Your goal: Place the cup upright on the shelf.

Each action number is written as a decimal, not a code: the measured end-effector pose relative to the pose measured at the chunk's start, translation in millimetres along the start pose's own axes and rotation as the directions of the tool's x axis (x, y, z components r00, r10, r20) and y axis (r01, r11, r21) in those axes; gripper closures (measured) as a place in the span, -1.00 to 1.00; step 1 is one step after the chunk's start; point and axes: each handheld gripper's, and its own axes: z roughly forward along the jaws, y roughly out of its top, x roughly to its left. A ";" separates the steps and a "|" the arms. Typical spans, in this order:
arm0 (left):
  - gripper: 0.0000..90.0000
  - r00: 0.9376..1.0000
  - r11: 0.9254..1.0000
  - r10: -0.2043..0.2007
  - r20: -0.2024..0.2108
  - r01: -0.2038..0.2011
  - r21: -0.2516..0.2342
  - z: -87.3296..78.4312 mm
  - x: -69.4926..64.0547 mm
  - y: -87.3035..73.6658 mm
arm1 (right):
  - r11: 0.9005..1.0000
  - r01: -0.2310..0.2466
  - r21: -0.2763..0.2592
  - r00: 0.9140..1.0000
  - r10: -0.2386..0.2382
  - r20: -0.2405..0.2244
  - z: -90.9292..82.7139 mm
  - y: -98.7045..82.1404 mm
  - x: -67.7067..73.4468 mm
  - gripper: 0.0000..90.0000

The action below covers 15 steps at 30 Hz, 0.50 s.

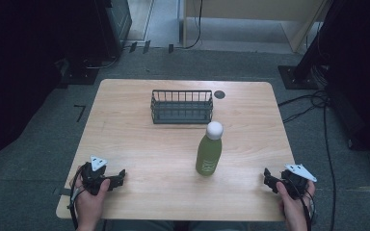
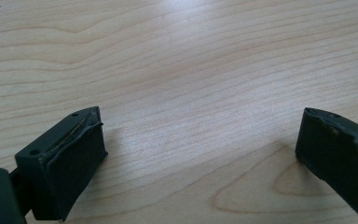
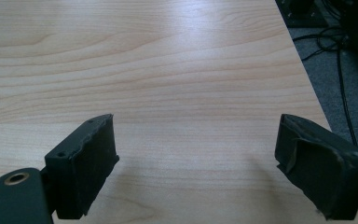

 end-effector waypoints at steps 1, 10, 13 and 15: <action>-0.97 1.000 1.000 0.000 0.000 0.000 0.000 0.0 0.0 0.0 | 1.000 -0.002 0.000 1.000 0.002 -0.001 0.3 0.0 0.2 -0.72; -0.97 1.000 1.000 -0.001 0.000 0.001 -0.001 0.1 -0.1 0.0 | 1.000 0.008 -0.021 0.999 -0.008 -0.040 -4.1 1.8 5.6 -0.72; -0.97 1.000 1.000 0.000 0.000 0.000 0.000 0.0 0.0 0.0 | 0.999 0.005 -0.034 0.998 -0.007 -0.056 -6.0 3.0 7.4 -0.72; -0.97 1.000 1.000 0.001 0.000 -0.001 0.001 -0.1 0.1 0.0 | 0.999 0.005 -0.044 0.998 -0.008 -0.070 -7.9 4.3 9.1 -0.72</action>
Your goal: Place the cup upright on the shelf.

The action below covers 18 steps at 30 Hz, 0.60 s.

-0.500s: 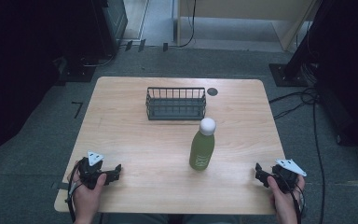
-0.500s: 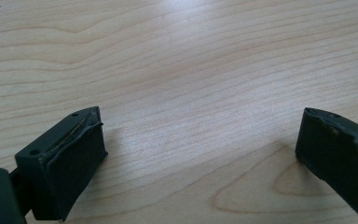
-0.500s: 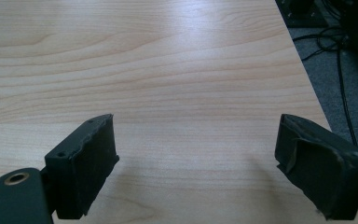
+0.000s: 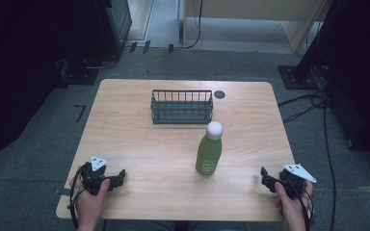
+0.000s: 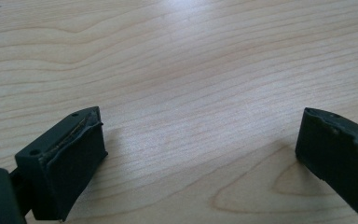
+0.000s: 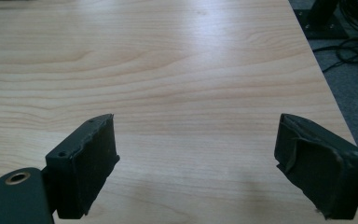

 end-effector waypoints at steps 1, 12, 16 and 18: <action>-0.97 1.000 1.000 -0.001 0.000 0.001 -0.001 0.1 -0.1 0.0 | 1.000 -0.003 -0.014 0.999 0.002 -0.032 -2.6 1.5 1.9 -0.71; -0.97 1.000 1.000 -0.002 0.000 0.002 -0.001 0.1 -0.1 0.0 | 0.998 0.016 -0.059 0.987 -0.025 -0.156 -8.1 5.2 24.4 -0.71; -0.97 1.000 1.000 -0.001 0.000 0.001 -0.001 0.1 -0.1 0.0 | 0.995 0.030 -0.093 0.985 -0.046 -0.169 -8.5 4.2 32.1 -0.71; -0.97 1.000 1.000 -0.001 0.000 0.001 -0.001 0.1 -0.1 0.0 | 0.994 0.043 -0.099 0.981 -0.061 -0.182 -8.8 4.2 40.9 -0.71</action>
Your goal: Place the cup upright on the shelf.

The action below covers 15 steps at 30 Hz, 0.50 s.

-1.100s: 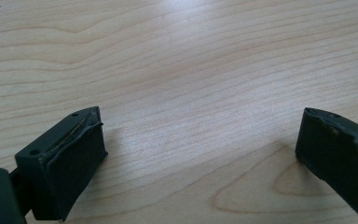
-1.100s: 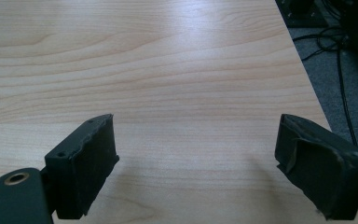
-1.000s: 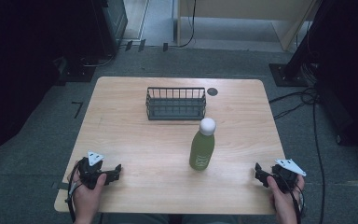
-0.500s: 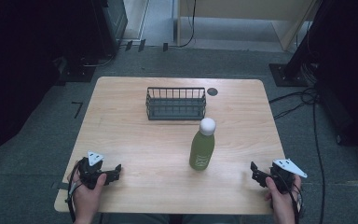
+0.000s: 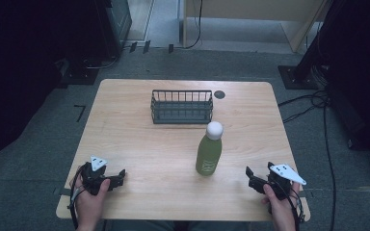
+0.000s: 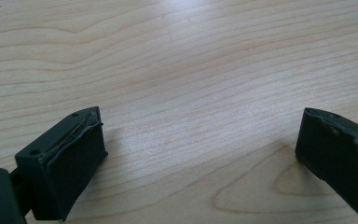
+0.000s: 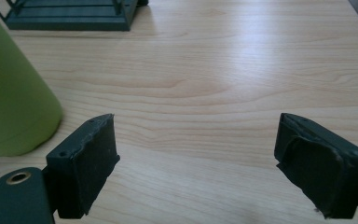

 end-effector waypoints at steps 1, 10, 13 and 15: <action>-0.97 1.000 1.000 0.000 0.000 0.000 0.000 0.0 0.0 0.0 | 1.000 0.001 -0.001 1.000 -0.002 -0.005 0.1 0.1 2.5 -0.72; -0.97 1.000 1.000 0.000 0.000 0.000 0.000 0.0 0.0 0.0 | 1.000 0.003 -0.001 0.999 -0.004 -0.054 2.5 1.7 23.5 -0.72; -0.97 1.000 1.000 0.000 0.000 0.000 0.000 0.0 0.0 0.0 | 1.000 0.012 0.002 0.997 -0.012 -0.077 2.9 3.0 30.4 -0.73; -0.97 1.000 1.000 0.000 0.000 0.000 0.000 0.0 0.0 0.0 | 1.000 0.005 0.007 0.996 -0.005 -0.094 2.6 4.3 34.9 -0.75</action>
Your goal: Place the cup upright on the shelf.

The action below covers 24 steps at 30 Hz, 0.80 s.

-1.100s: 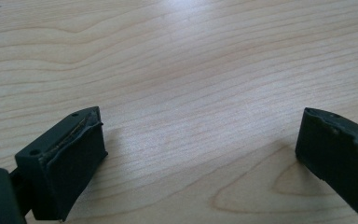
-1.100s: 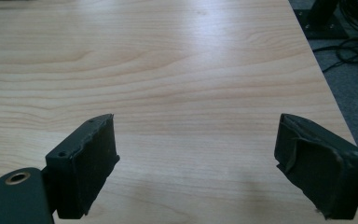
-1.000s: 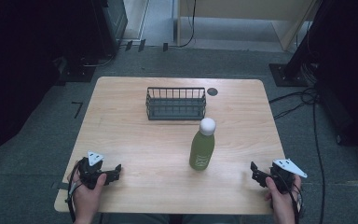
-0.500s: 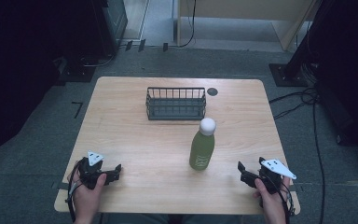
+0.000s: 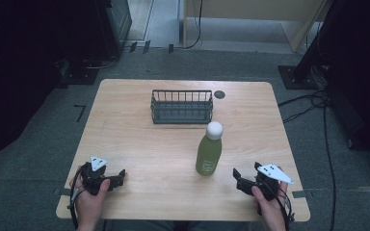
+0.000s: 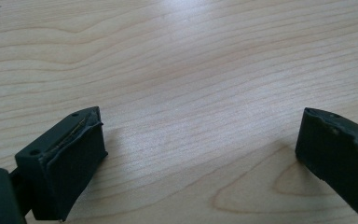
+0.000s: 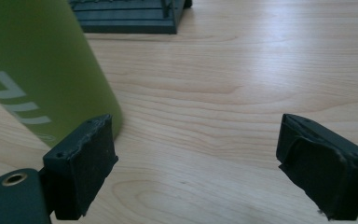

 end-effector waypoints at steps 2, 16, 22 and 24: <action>-0.97 1.000 1.000 0.000 0.000 0.000 0.000 0.0 0.0 0.0 | 1.000 0.002 -0.003 1.000 -0.002 -0.015 0.1 0.9 3.8 -0.76; -0.97 1.000 1.000 0.000 0.000 0.000 0.000 0.0 0.0 0.0 | 0.999 0.037 -0.026 0.992 -0.040 -0.122 2.9 3.5 35.1 -0.77; -0.97 1.000 1.000 0.000 0.000 0.000 0.000 0.0 0.0 0.0 | 0.998 0.048 -0.050 0.988 -0.054 -0.145 6.5 5.5 47.0 -0.77; -0.97 1.000 1.000 0.000 0.000 0.000 0.000 0.0 0.0 0.0 | 0.997 0.047 -0.052 0.987 -0.055 -0.152 8.0 6.4 50.4 -0.77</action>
